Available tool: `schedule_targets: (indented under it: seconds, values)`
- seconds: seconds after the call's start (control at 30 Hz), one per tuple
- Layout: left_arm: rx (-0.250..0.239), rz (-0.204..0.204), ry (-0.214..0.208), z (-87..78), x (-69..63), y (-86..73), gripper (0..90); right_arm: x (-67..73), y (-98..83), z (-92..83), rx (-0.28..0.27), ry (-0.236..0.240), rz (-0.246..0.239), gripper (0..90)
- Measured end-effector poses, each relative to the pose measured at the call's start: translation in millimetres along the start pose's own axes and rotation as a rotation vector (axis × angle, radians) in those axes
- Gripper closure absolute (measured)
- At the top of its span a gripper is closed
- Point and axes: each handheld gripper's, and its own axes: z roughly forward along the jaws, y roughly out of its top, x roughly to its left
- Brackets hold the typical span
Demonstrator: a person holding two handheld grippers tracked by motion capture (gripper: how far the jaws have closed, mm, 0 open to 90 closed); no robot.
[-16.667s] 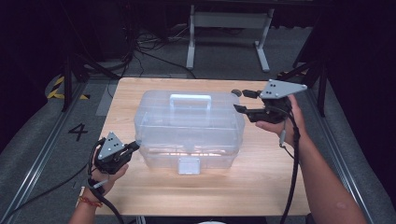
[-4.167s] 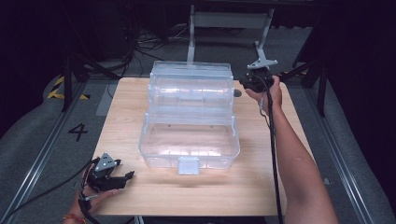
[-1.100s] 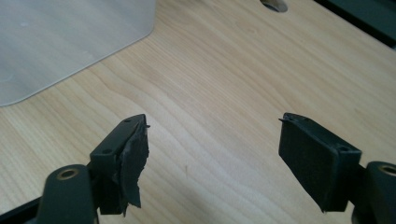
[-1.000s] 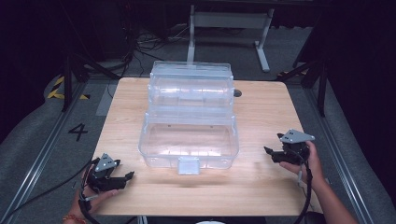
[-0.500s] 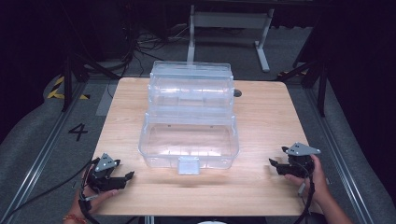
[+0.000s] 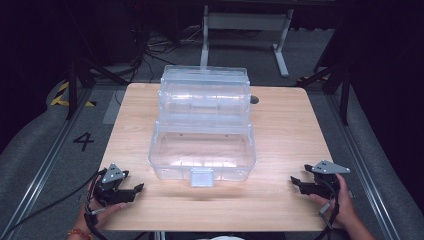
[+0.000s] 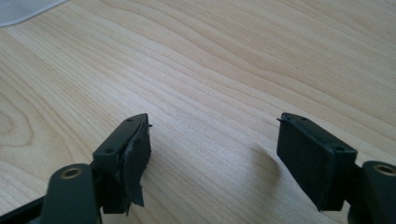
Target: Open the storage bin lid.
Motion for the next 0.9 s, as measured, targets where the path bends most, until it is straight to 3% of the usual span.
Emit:
schedule_targets:
  seconds: [0.3,0.9]
  values:
    - [0.001,-0.009,-0.003,0.8,-0.2,0.5,24.3,-5.8,0.0,1.6,0.018,0.035,0.06,23.7]
    - [0.004,0.0,-0.004,1.2,1.1,1.3,23.7,-6.6,-0.5,1.2,0.019,0.041,0.057,23.5]
